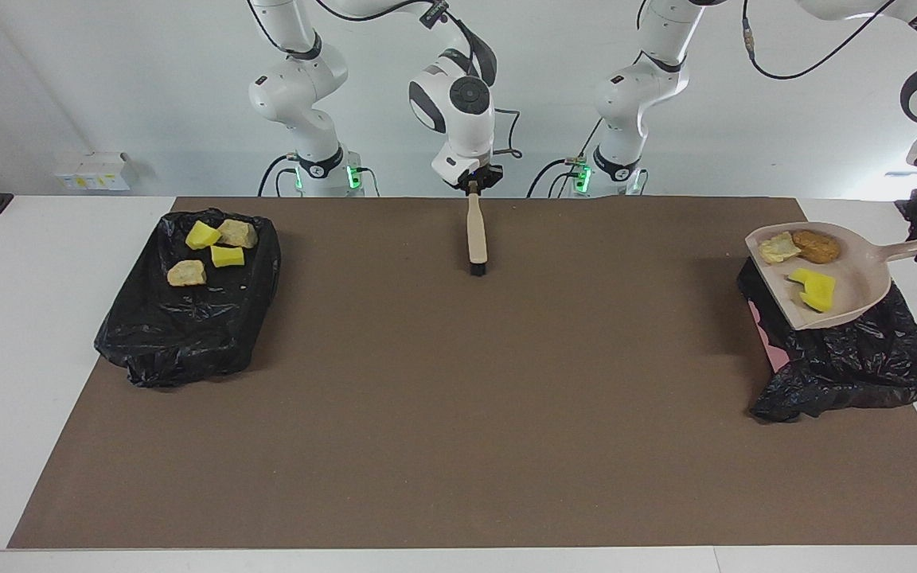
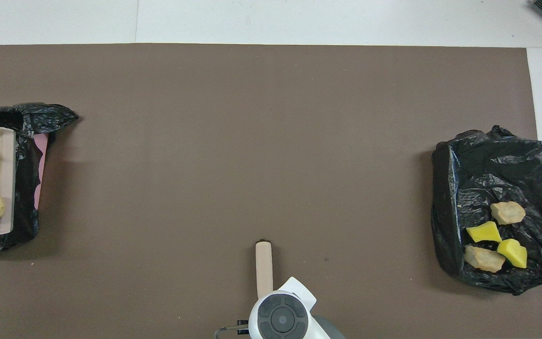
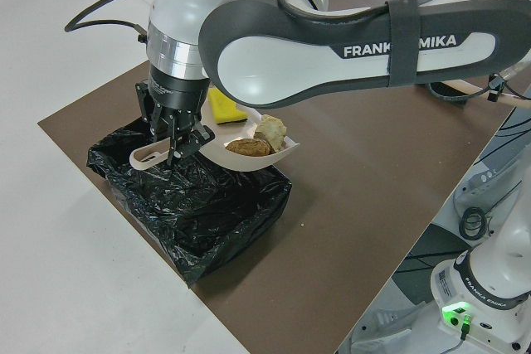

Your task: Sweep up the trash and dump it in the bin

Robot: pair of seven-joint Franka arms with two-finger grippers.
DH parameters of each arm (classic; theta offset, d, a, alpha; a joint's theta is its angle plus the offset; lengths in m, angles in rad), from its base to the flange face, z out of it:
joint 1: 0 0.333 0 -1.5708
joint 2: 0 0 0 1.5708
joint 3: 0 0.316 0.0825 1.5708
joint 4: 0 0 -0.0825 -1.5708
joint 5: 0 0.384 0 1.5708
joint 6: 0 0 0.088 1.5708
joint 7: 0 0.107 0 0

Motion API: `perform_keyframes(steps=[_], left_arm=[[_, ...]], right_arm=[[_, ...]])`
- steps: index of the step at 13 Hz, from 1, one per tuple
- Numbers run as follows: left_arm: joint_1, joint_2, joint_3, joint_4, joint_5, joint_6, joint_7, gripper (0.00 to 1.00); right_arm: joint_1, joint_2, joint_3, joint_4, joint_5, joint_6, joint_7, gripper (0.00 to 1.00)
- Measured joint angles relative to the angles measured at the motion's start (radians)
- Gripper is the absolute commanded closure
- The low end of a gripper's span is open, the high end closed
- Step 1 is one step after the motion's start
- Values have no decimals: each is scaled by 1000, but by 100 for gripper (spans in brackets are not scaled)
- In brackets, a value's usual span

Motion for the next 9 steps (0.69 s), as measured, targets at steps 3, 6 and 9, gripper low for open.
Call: perform_keyframes(steps=[3,6,9], left_arm=[[-5,4,-8,0,192,63,-66,100],[-10,8,-17,0,373,124,-115,100],[-23,10,-18,1,547,144,-234,100]], right_arm=[[-7,4,-4,0,3,0,1,0],[-10,4,-8,22,5,3,1,0],[-83,-26,-13,93,5,-17,1,0]])
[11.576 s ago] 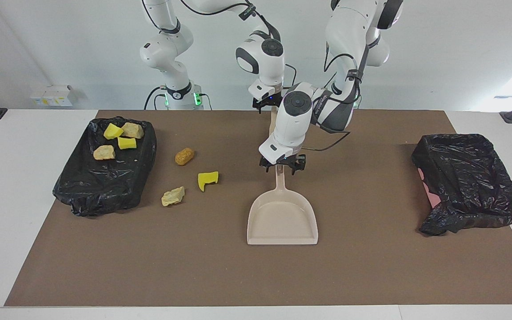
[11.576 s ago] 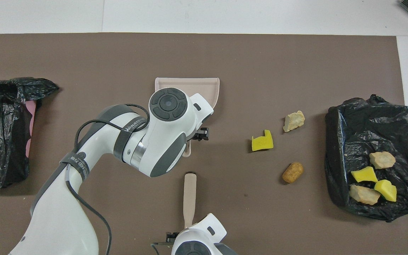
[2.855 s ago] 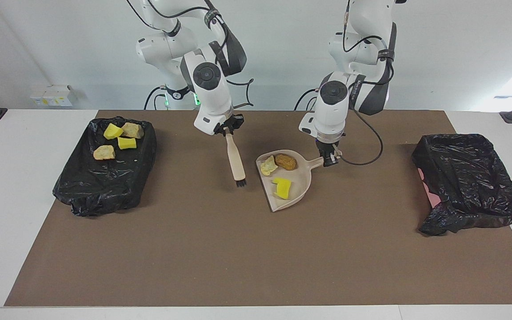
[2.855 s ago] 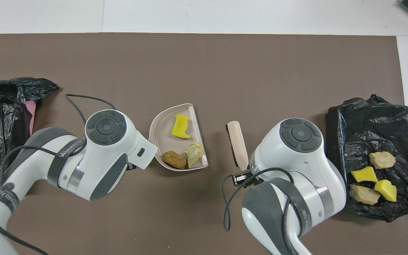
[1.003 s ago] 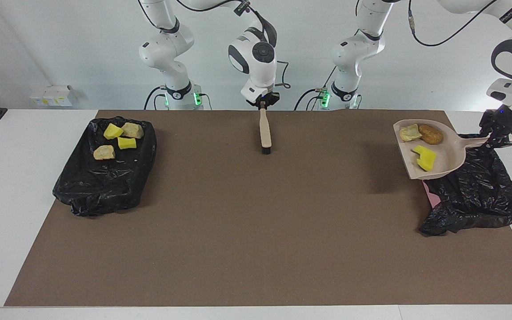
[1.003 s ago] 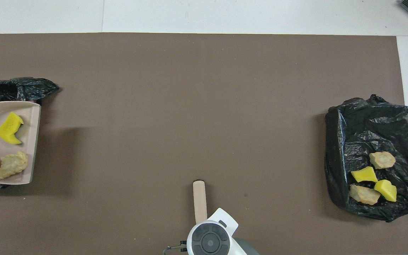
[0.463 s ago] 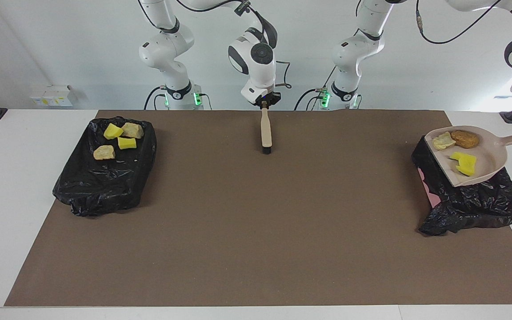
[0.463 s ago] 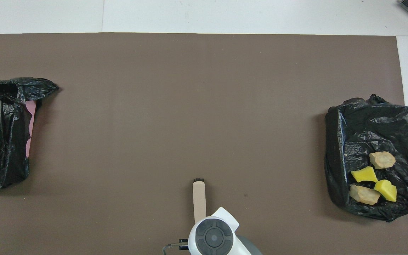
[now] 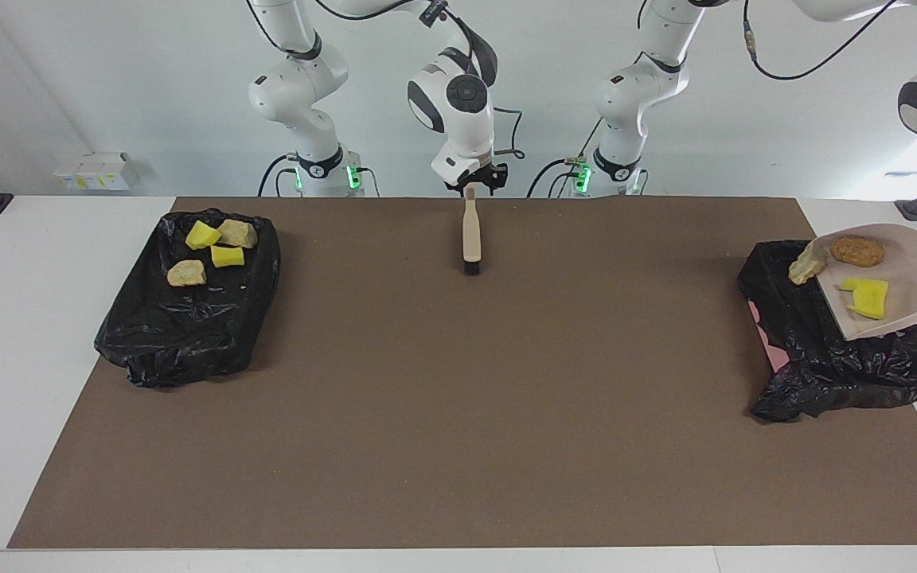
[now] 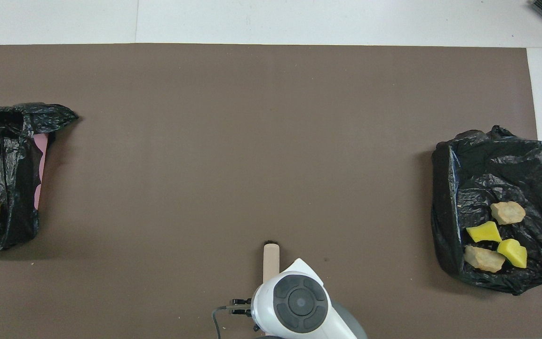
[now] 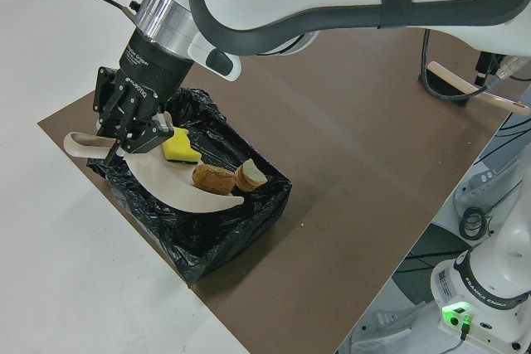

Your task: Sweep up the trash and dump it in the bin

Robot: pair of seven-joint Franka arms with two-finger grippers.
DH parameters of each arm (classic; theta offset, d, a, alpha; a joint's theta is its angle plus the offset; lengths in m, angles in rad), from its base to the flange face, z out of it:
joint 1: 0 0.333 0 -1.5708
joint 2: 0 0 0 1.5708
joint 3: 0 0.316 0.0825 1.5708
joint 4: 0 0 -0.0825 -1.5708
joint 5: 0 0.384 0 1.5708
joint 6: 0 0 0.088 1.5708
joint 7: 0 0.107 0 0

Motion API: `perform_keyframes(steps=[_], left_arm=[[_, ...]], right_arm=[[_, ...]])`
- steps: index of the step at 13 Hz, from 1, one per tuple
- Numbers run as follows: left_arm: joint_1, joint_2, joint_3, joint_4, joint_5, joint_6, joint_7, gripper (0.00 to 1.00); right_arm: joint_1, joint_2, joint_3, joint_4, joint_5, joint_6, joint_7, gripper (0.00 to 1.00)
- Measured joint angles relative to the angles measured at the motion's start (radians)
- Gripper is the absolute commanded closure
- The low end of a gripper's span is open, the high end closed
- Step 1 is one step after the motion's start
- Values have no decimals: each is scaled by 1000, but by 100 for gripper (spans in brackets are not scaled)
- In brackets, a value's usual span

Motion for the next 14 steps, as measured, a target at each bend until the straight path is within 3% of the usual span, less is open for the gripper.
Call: perform_keyframes(steps=[6,10,14], left_arm=[[-71,-42,-5,24,173,-64,-118,100],[-149,-64,-10,49,252,-197,-196,100],[-169,-64,-11,92,295,-299,-234,100]], right_arm=[[-261,-79,-13,289,-11,-402,-8,0],[-268,-97,-11,364,-81,-445,-3,0],[-347,-97,-83,391,-64,-451,-54,0]])
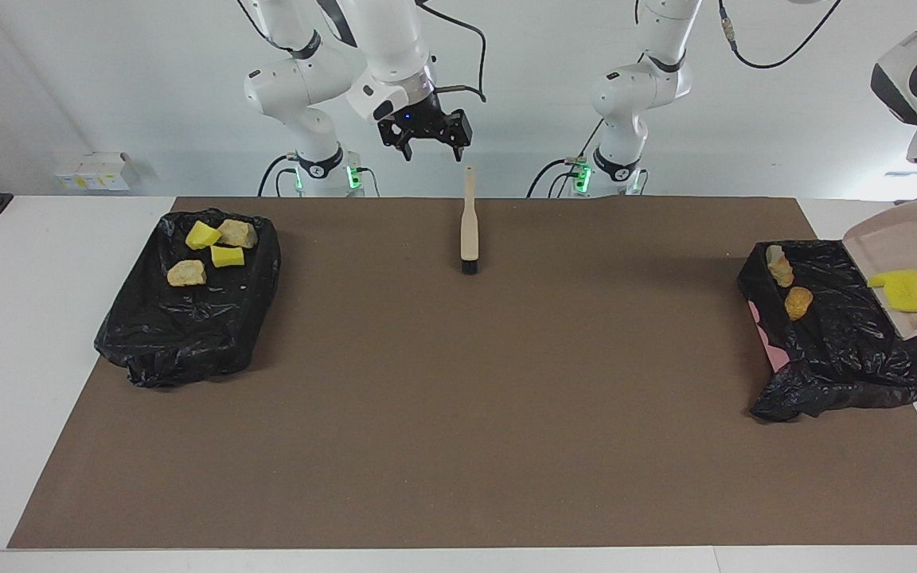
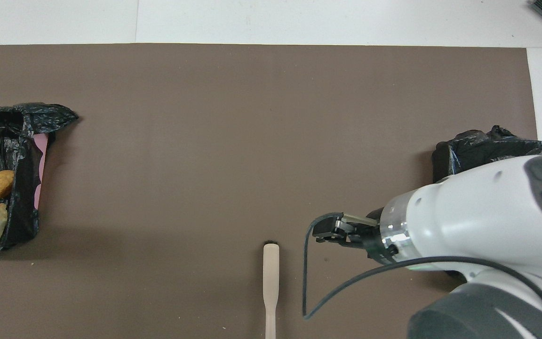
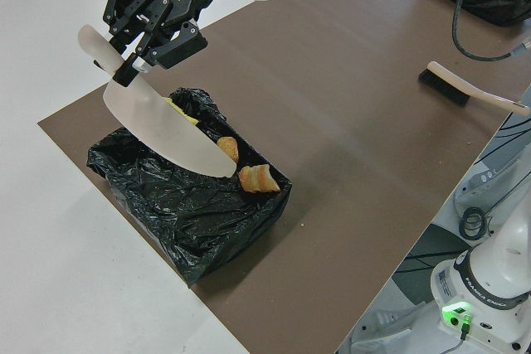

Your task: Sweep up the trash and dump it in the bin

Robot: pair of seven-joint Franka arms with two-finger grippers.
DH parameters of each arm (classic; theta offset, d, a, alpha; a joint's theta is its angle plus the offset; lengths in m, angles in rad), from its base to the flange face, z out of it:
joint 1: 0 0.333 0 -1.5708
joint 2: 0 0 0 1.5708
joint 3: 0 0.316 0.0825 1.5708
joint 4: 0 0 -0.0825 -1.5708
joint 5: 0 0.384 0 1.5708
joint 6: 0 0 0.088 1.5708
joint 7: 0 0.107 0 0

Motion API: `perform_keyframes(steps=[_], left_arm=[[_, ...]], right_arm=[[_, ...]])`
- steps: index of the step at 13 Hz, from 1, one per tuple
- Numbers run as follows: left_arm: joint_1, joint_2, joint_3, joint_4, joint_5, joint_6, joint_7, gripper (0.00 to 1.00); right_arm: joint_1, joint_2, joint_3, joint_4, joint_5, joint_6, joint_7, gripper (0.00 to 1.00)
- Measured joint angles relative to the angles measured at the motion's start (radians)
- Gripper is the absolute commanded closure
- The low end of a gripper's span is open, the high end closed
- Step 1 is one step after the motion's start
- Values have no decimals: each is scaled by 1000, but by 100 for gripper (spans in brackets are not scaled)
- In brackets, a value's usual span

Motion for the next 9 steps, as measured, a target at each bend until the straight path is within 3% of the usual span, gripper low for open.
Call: perform_keyframes(steps=[4,9], left_arm=[[-16,0,-2,8,16,-41,-58,100],[-65,0,-9,9,80,-32,-33,100]], right_arm=[[-121,1,-27,39,-29,-37,-239,0],[-156,38,-30,167,-232,-41,-402,0]])
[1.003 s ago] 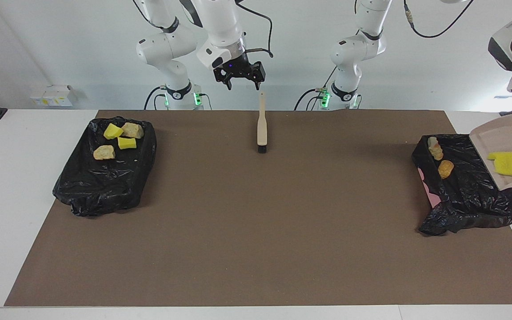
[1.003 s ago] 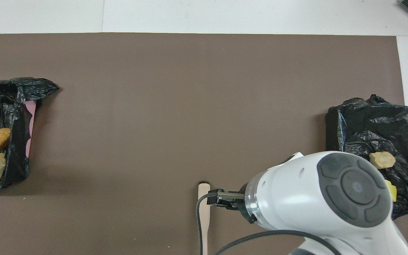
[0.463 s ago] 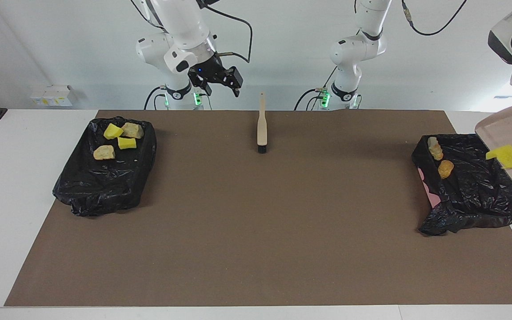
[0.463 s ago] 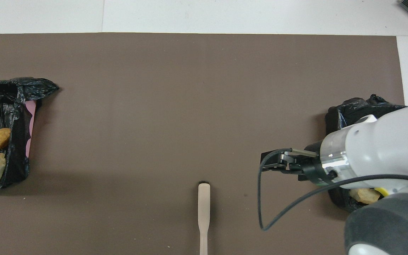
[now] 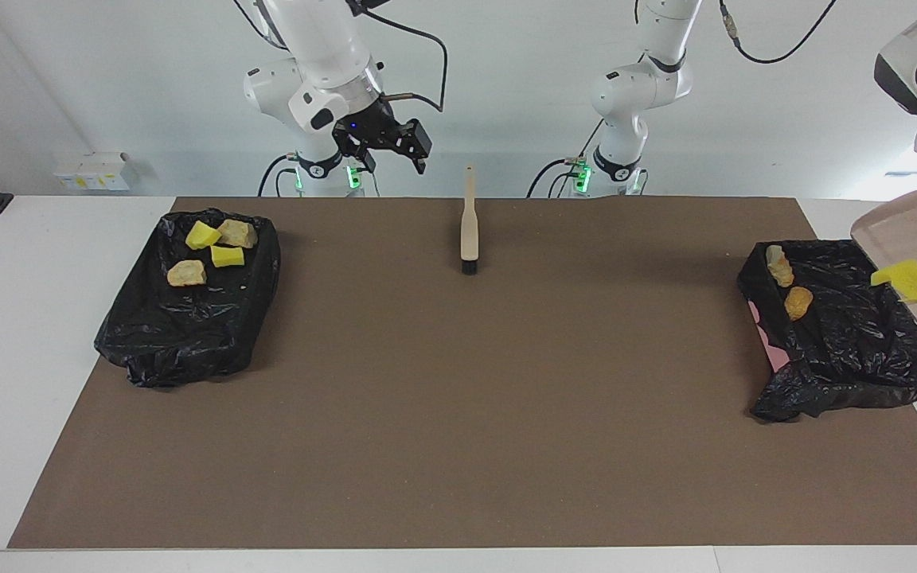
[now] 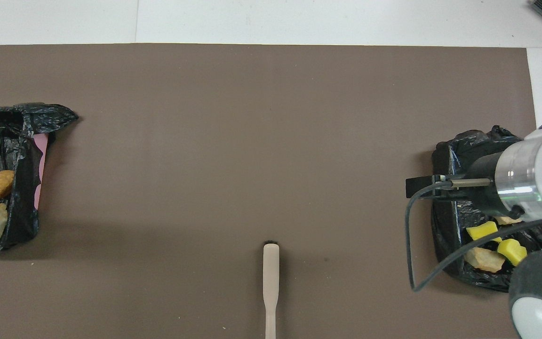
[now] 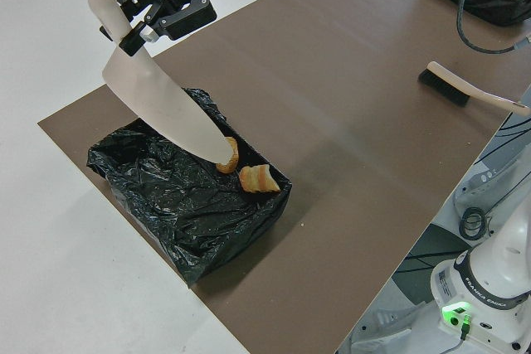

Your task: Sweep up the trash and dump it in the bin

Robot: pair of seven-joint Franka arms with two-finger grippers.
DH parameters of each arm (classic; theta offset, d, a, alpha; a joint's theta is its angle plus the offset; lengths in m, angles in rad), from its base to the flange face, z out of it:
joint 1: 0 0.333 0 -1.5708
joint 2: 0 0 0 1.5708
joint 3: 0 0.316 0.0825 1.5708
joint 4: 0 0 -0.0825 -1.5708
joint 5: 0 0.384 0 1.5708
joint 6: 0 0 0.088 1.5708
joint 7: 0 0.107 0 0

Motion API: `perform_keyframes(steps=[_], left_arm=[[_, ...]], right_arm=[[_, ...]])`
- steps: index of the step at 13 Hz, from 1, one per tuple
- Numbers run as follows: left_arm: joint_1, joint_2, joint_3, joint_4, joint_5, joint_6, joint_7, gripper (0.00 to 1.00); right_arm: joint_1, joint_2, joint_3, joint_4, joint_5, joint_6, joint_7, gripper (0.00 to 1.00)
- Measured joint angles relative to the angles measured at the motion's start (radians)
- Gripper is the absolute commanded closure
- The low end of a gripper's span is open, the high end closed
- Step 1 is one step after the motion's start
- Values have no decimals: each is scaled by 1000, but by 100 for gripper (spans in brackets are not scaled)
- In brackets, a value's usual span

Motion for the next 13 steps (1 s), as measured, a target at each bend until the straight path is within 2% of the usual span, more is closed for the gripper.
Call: perform_keyframes(steps=[4,7,10,13], left_arm=[[-1,0,1,0,2,13,58,100],[0,0,5,0,-15,13,58,100],[1,0,10,0,-138,-18,59,100],[-3,0,3,-1,-310,-91,59,100]], right_arm=[[-52,99,-2,143,-90,-42,-41,0],[-90,140,-2,191,-81,-42,-43,0],[-155,139,-4,182,-40,-49,-91,0],[-176,109,-5,128,-38,-49,-129,0]])
